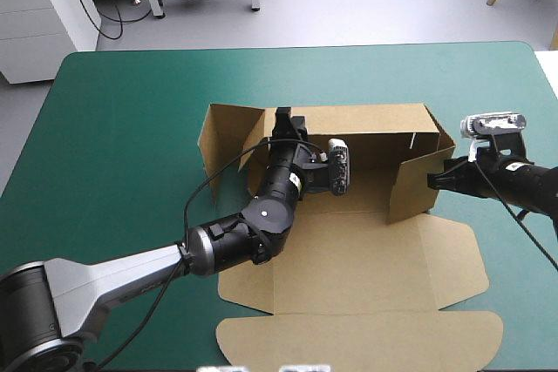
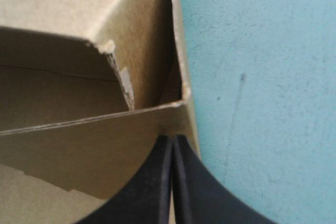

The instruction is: Fold the box

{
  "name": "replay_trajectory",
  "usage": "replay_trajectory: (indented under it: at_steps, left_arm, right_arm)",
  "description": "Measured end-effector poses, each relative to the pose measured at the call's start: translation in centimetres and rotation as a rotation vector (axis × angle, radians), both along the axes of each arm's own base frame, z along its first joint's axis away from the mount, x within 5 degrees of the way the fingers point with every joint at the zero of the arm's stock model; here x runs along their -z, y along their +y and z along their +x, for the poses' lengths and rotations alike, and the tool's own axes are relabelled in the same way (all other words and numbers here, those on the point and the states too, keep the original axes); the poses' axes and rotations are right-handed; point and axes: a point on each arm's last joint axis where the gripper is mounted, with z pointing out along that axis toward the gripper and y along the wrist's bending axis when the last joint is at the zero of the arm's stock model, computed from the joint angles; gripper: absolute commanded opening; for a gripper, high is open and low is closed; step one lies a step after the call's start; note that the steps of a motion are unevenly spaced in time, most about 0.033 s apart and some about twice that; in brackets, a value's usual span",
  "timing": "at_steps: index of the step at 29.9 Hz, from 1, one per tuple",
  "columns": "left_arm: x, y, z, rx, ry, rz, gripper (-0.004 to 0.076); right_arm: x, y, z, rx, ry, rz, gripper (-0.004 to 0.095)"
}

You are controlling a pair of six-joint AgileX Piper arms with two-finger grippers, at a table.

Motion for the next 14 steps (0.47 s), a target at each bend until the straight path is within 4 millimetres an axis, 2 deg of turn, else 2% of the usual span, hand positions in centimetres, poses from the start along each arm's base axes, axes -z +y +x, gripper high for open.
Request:
replay_trajectory:
  at_steps: [2, 8, 14]
  left_arm:
    - [-0.2, -0.1, 0.0, 0.014, -0.028, 0.013, 0.0557]
    - [-0.7, -0.5, 0.2, 0.049, -0.115, 0.023, 0.0558]
    - [-0.8, -0.3, 0.3, 0.024, -0.120, -0.003, 0.0551]
  right_arm:
    - [0.3, 0.0, 0.2, 0.001, 0.011, 0.010, -0.0019]
    - [0.9, -0.1, 1.1, 0.003, 0.045, 0.025, -0.0019]
    - [-0.9, -0.1, 1.5, 0.007, 0.004, 0.037, -0.0019]
